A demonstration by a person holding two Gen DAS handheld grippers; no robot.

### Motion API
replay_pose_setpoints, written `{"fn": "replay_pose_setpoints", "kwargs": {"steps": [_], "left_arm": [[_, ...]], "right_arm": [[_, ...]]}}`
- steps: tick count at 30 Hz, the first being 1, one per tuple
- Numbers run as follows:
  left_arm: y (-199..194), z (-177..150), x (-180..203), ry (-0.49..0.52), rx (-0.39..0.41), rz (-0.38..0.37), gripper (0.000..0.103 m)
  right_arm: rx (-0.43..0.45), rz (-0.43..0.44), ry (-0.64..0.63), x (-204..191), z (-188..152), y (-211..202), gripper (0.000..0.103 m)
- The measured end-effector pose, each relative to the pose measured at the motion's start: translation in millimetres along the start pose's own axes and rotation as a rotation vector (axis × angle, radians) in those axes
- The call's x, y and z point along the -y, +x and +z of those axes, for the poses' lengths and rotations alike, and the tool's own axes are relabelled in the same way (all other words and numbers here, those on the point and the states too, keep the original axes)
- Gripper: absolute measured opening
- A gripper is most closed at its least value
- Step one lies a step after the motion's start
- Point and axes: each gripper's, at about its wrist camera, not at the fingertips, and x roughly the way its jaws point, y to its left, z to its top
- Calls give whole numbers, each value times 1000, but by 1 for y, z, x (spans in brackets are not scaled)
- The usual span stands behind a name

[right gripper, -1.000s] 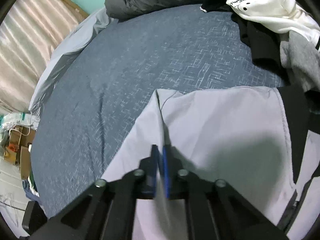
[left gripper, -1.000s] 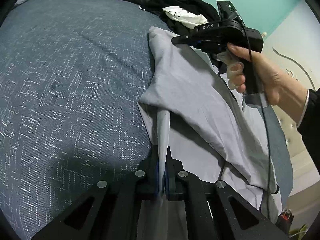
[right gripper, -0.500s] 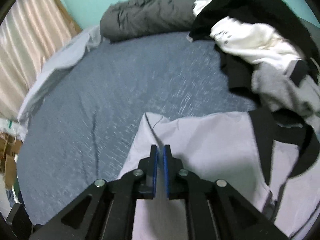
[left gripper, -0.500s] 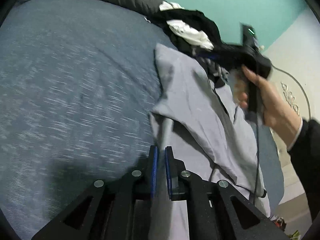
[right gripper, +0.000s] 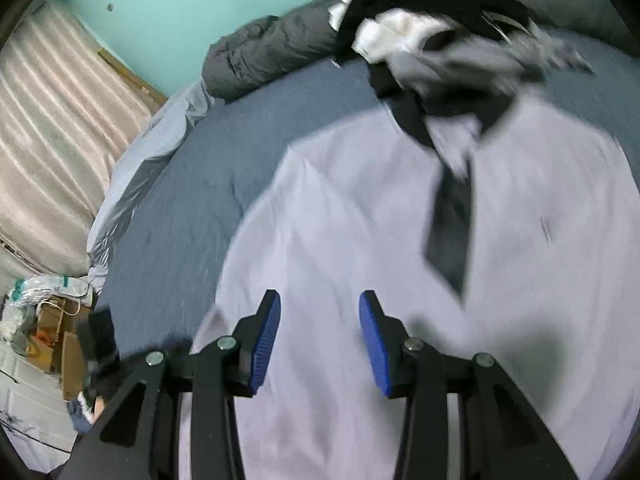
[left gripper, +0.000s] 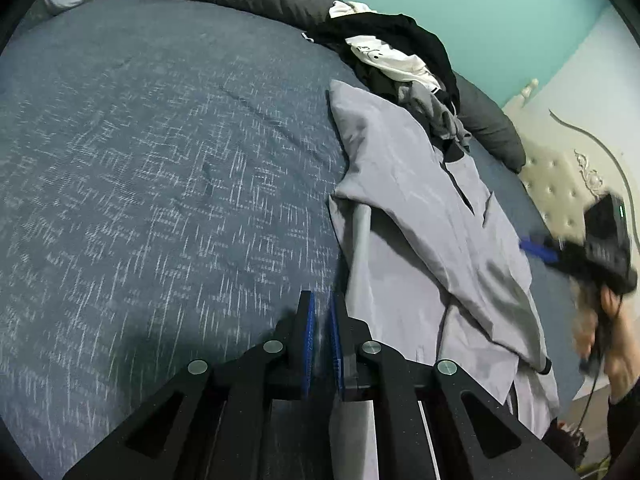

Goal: Fold clothes

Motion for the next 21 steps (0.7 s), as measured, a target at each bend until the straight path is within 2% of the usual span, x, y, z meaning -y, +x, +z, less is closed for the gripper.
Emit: {"fn": "replay_pose_setpoints", "kwargs": {"steps": [6,10,14,16,21], "left_arm": [[-25,-18,0,-18,-23,33,8],[-43,-29,7,9,-50,66,9],[-66,-35,18,30,-51,83,20],[-79,-37,26,45,-43,88,21],[-106,-42,38,71,-23,91,21]], "right_arm": [[-54,-19,54,12,-79,-31,41],[-101,23,77,7,-114,-40,42],[-192,31,77,-4,-149,-35,42],[-251,37,80,-10,-167,-30,42],[-327,58,77,-23,-197,-19,42]]}}
